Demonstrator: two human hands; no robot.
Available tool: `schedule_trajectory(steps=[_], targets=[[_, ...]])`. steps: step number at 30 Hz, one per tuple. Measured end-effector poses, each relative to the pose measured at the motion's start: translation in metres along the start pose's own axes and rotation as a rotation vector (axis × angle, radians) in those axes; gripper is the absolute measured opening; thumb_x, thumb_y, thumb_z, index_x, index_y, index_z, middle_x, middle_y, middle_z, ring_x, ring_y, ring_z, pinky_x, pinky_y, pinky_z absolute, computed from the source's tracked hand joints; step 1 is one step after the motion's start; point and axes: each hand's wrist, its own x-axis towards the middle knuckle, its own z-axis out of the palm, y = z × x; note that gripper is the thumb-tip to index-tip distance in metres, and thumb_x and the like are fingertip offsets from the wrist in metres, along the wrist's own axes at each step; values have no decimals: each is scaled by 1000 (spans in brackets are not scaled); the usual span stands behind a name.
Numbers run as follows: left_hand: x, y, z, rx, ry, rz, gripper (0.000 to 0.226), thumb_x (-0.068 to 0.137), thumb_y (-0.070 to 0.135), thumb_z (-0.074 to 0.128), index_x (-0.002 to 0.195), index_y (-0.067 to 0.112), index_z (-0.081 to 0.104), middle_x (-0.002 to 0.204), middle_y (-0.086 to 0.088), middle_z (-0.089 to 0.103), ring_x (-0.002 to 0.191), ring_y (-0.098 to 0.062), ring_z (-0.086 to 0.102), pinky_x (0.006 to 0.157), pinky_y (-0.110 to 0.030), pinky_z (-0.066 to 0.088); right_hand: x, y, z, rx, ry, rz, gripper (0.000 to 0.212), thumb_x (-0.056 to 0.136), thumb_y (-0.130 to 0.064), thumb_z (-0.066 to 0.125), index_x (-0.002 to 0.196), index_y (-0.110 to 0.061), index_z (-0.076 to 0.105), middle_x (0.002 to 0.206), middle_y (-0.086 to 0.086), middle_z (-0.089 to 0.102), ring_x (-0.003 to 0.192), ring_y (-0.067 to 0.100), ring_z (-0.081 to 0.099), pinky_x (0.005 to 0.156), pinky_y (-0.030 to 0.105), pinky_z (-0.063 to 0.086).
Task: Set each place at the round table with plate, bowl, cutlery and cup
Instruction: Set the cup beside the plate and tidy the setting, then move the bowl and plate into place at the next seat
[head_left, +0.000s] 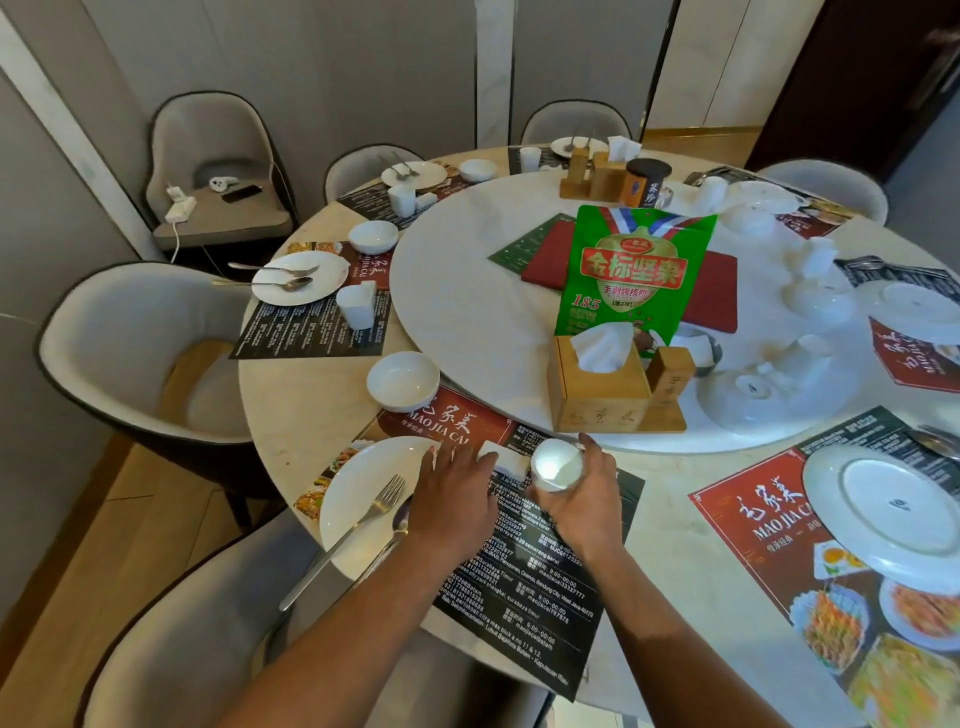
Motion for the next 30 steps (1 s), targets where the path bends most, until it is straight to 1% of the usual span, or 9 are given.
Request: schedule_trajectory(steps=[3, 6, 9, 13, 15, 19, 22, 24, 30], targets=[[-10, 4, -4, -17, 21, 3, 59, 102, 40, 47, 156, 28, 25, 166, -2, 19, 154, -29, 8, 125, -48, 7, -13, 2, -11, -34, -1, -20, 111, 68, -50, 87, 155, -22, 25, 145, 7, 42, 132, 26, 47, 102, 44, 47], [-22, 10, -3, -26, 35, 12, 66, 102, 50, 43, 158, 30, 17, 168, -4, 12, 155, -29, 3, 125, -48, 6, -33, 8, -27, -165, 39, -59, 96, 78, -60, 73, 154, -25, 25, 148, 5, 40, 133, 24, 46, 99, 45, 49], [-33, 24, 2, -2, 75, 73, 71, 100, 57, 43, 159, 29, 14, 168, -8, 11, 155, -31, 1, 125, -49, 6, -56, 19, -44, -274, 79, -90, 79, 88, -59, 62, 152, -28, 27, 151, 1, 37, 136, 22, 41, 98, 42, 49], [-46, 55, 10, 35, 90, 186, 73, 100, 59, 40, 160, 29, 11, 166, -11, 15, 154, -33, 4, 124, -52, 8, -85, 39, -69, -398, 68, -39, 73, 93, -59, 52, 155, -31, 28, 161, 0, 26, 146, 20, 27, 106, 41, 43], [-53, 72, 13, 2, 84, 226, 73, 100, 59, 41, 160, 30, 12, 167, -11, 13, 154, -34, 4, 124, -52, 6, -95, 52, -83, -438, 45, -7, 71, 93, -59, 52, 154, -30, 31, 162, 0, 25, 148, 20, 23, 108, 39, 41], [-58, 110, 17, 36, 66, 301, 74, 99, 59, 40, 160, 28, 12, 167, -13, 12, 153, -35, 2, 124, -54, 7, -103, 77, -115, -487, 46, 48, 72, 92, -61, 52, 154, -29, 33, 160, 1, 28, 146, 23, 27, 112, 39, 39], [-54, 135, 27, 66, 75, 308, 74, 96, 61, 43, 159, 28, 20, 165, -15, 20, 152, -36, 6, 122, -54, 5, -100, 92, -134, -498, 69, 44, 72, 91, -63, 50, 152, -28, 36, 158, 2, 33, 143, 26, 31, 112, 42, 40], [-50, 151, 34, 56, 88, 306, 73, 94, 60, 48, 157, 28, 27, 162, -15, 27, 151, -36, 10, 121, -55, 9, -93, 101, -145, -515, 68, 39, 73, 91, -63, 49, 153, -28, 35, 157, 3, 34, 143, 27, 30, 111, 42, 41], [-32, 208, 45, 60, 69, 262, 72, 99, 59, 42, 159, 29, 16, 165, -11, 18, 151, -34, 8, 124, -51, 11, -67, 136, -187, -589, -22, 7, 72, 93, -58, 49, 155, -27, 29, 161, 6, 26, 146, 29, 24, 114, 41, 35]])
